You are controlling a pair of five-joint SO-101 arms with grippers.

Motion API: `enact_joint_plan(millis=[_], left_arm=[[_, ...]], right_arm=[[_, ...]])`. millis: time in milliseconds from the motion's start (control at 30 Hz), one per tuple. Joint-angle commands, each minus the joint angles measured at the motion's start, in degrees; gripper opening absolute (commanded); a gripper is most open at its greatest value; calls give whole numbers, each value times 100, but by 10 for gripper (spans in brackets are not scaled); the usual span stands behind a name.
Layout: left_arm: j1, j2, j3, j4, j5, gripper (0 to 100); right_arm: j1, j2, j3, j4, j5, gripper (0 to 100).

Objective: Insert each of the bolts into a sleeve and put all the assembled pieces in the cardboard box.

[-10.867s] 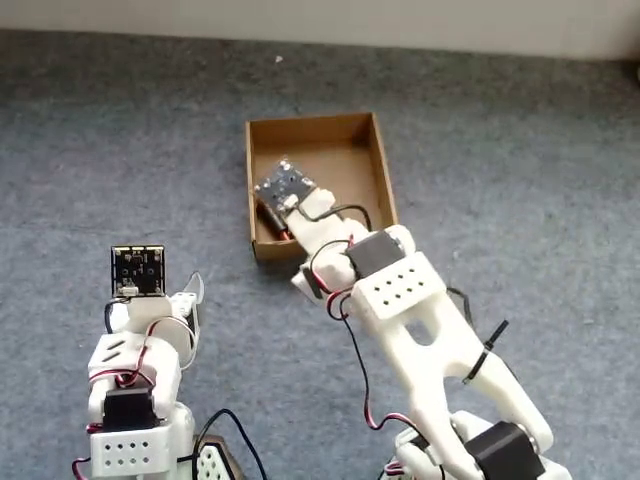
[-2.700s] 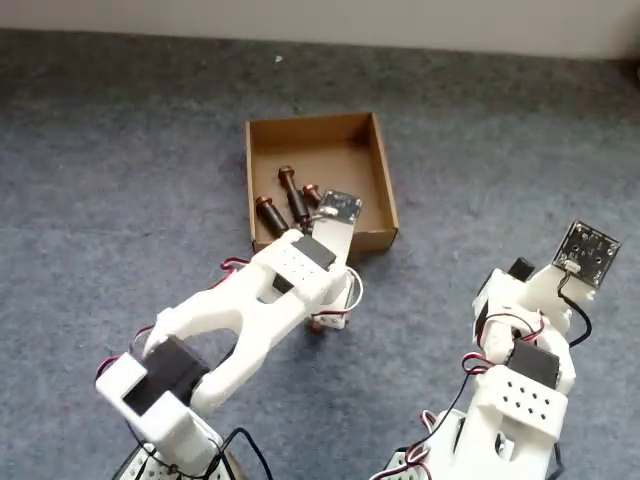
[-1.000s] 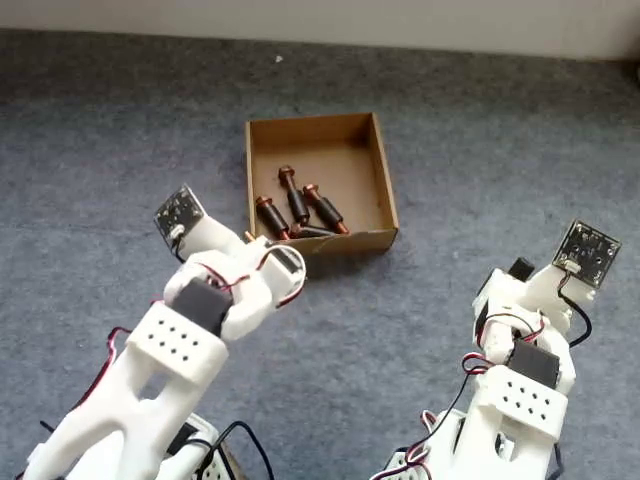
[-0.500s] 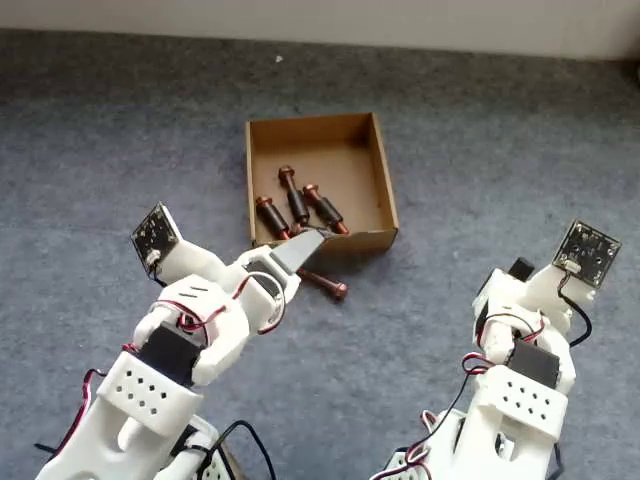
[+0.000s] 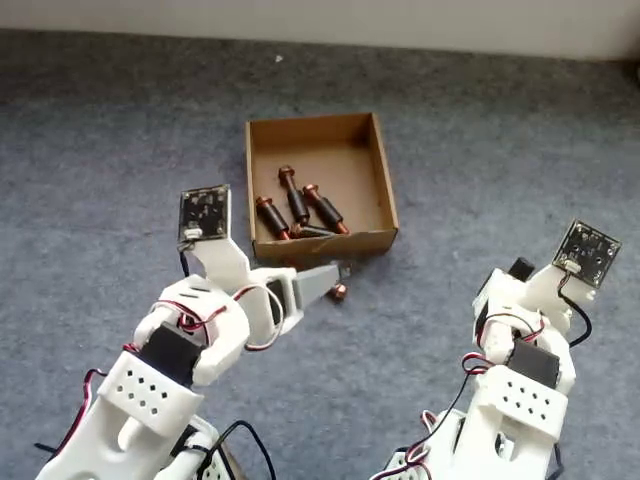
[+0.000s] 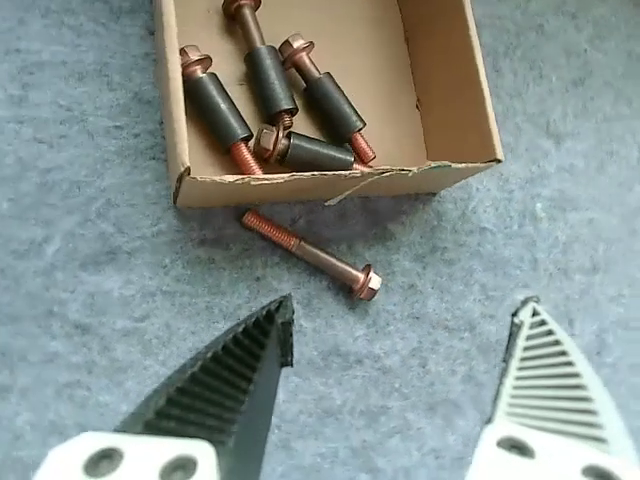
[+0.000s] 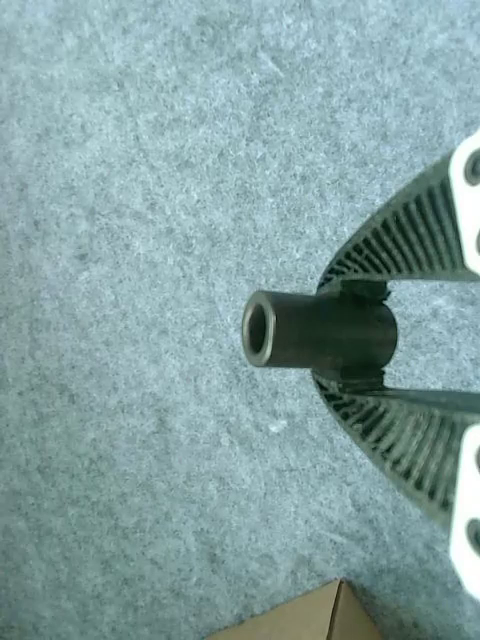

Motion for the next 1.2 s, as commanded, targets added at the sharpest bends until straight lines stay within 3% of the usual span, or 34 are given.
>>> enact_joint_plan(millis=[0, 200, 367, 500, 933, 1167], left_arm=[[-57, -92, -48, 220, -1292, 337], [-391, -92, -48, 290, -3411, 336], [-400, -75, -92, 484, -4281, 336], [-409, 189, -567, 862, -4853, 267], [-101, 3653, -3073, 1978, -7736, 271], [215, 4919, -3881, 2013, -8633, 270]], right_arm=[[4, -136, -57, -136, -18, 6], [4, -136, -57, -136, -18, 6], [4, -136, -57, -136, -18, 6], [4, -136, -66, -136, -18, 6], [4, -136, -75, -136, -18, 6], [4, -136, -66, -136, 141, 6]])
